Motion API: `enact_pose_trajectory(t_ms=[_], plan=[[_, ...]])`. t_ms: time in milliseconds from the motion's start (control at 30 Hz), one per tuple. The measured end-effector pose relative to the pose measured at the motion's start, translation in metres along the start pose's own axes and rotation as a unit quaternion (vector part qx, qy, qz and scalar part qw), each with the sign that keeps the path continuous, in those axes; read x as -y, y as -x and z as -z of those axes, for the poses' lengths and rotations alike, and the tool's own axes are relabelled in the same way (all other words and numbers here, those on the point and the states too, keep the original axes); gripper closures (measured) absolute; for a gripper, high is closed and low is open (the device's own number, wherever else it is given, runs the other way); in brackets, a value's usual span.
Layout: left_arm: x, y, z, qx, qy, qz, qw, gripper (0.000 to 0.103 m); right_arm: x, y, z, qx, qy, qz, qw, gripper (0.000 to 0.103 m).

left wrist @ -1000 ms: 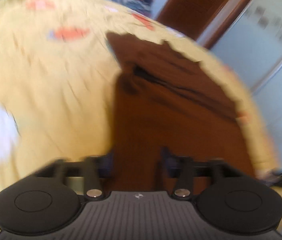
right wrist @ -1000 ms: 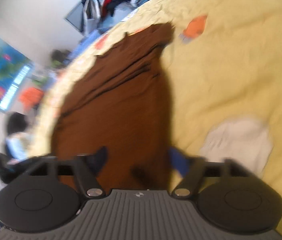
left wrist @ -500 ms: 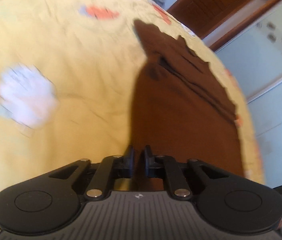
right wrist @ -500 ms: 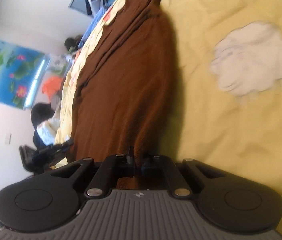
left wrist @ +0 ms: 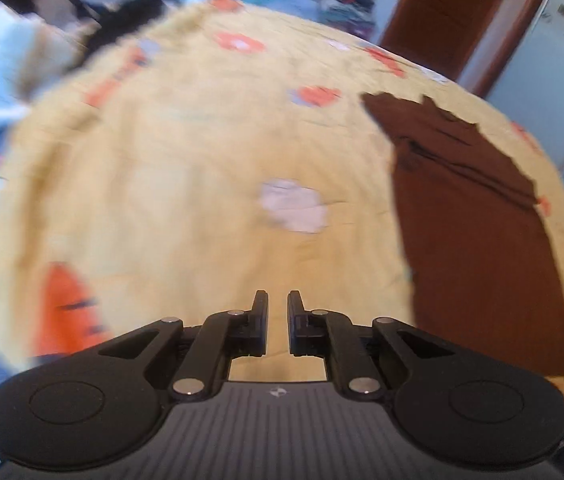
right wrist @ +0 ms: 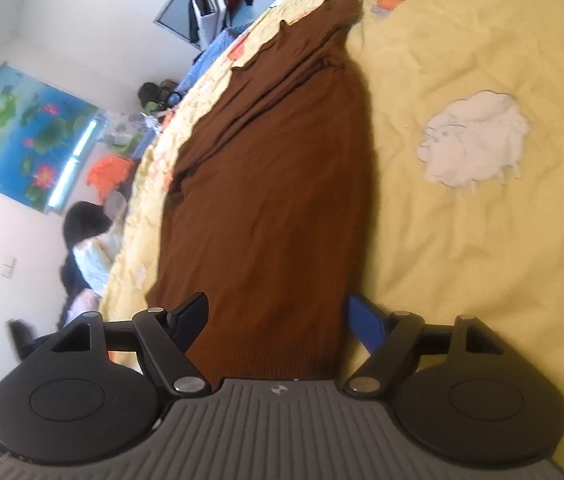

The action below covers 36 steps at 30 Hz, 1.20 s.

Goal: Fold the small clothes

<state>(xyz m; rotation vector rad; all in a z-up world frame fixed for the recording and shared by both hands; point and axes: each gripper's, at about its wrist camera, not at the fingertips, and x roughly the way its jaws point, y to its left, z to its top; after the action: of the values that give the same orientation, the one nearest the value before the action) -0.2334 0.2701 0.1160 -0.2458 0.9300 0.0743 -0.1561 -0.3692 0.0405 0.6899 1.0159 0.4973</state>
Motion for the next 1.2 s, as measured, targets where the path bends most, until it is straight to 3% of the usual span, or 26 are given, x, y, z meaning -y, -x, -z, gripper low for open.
enact_pose_trajectory(t_ms=[33, 67, 100, 167, 200, 267, 367, 467, 533, 567, 600, 700, 800, 967, 1033, 1067, 1100, 1133, 1167, 1200], plan=[[0.000, 0.011, 0.005, 0.012, -0.014, -0.014, 0.9997, 0.087, 0.001, 0.000, 0.001, -0.001, 0.004, 0.008, 1.000, 0.024], [0.005, 0.015, 0.007, 0.023, -0.021, -0.015, 0.9994, 0.072, 0.002, -0.002, 0.002, -0.002, 0.005, 0.015, 1.000, 0.023], [0.010, 0.016, 0.010, 0.032, -0.015, -0.005, 0.9994, 0.041, 0.005, -0.005, 0.003, -0.005, 0.002, 0.013, 1.000, 0.022], [0.036, -0.005, 0.013, 0.055, 0.023, 0.068, 0.9960, 0.006, 0.010, -0.010, 0.000, 0.001, -0.014, -0.011, 1.000, 0.018], [0.050, -0.023, 0.016, 0.059, 0.044, 0.124, 0.9895, 0.006, 0.010, -0.014, -0.002, 0.002, -0.020, -0.015, 1.000, 0.018], [0.073, -0.067, 0.019, 0.026, 0.098, 0.197, 0.9752, 0.006, 0.009, -0.018, -0.001, 0.000, -0.020, -0.020, 1.000, 0.016], [0.088, -0.125, 0.020, -0.039, 0.180, 0.223, 0.9572, 0.008, 0.004, -0.021, -0.001, -0.010, -0.015, -0.018, 1.000, 0.015], [0.093, -0.140, 0.019, -0.043, 0.206, 0.270, 0.9394, 0.009, 0.002, -0.022, 0.003, -0.017, -0.015, -0.023, 0.999, 0.014], [0.101, -0.145, 0.015, -0.066, 0.193, 0.287, 0.9359, 0.019, 0.004, -0.022, 0.005, -0.016, -0.026, -0.033, 0.999, 0.013], [0.105, -0.149, 0.015, -0.084, 0.187, 0.299, 0.9319, 0.033, 0.004, -0.022, 0.006, -0.015, -0.031, -0.038, 0.999, 0.012], [0.109, -0.153, 0.016, -0.099, 0.183, 0.301, 0.9304, 0.039, 0.007, -0.021, 0.007, -0.014, -0.037, -0.043, 0.998, 0.012], [0.113, -0.152, 0.021, -0.100, 0.171, 0.306, 0.9311, 0.041, 0.014, -0.015, 0.006, -0.012, -0.063, -0.049, 0.997, 0.013], [0.108, -0.157, 0.025, -0.111, 0.187, 0.329, 0.9188, 0.041, 0.021, -0.005, 0.004, -0.004, -0.076, -0.042, 0.996, 0.013], [0.109, -0.167, 0.030, -0.144, 0.189, 0.367, 0.8991, 0.041, 0.023, -0.017, 0.000, -0.042, -0.091, -0.062, 0.993, 0.012], [0.113, -0.168, 0.032, -0.145, 0.181, 0.373, 0.8985, 0.041, 0.017, -0.030, 0.002, -0.068, -0.084, -0.079, 0.991, 0.012], [0.114, -0.168, 0.031, -0.143, 0.176, 0.372, 0.9003, 0.042, 0.011, -0.035, 0.003, -0.074, -0.072, -0.075, 0.992, 0.016], [0.114, -0.168, 0.031, -0.143, 0.176, 0.370, 0.9009, 0.042, 0.008, -0.038, 0.004, -0.076, -0.064, -0.062, 0.993, 0.032], [0.114, -0.166, 0.031, -0.143, 0.177, 0.365, 0.9028, 0.045, 0.006, -0.040, 0.003, -0.079, -0.058, -0.041, 0.994, 0.073], [0.115, -0.164, 0.031, -0.143, 0.170, 0.349, 0.9107, 0.062, 0.006, -0.043, 0.004, -0.080, -0.050, -0.017, 0.995, 0.091], [0.116, -0.162, 0.030, -0.146, 0.157, 0.323, 0.9217, 0.088, 0.007, -0.044, 0.005, -0.074, -0.045, -0.006, 0.996, 0.090]])
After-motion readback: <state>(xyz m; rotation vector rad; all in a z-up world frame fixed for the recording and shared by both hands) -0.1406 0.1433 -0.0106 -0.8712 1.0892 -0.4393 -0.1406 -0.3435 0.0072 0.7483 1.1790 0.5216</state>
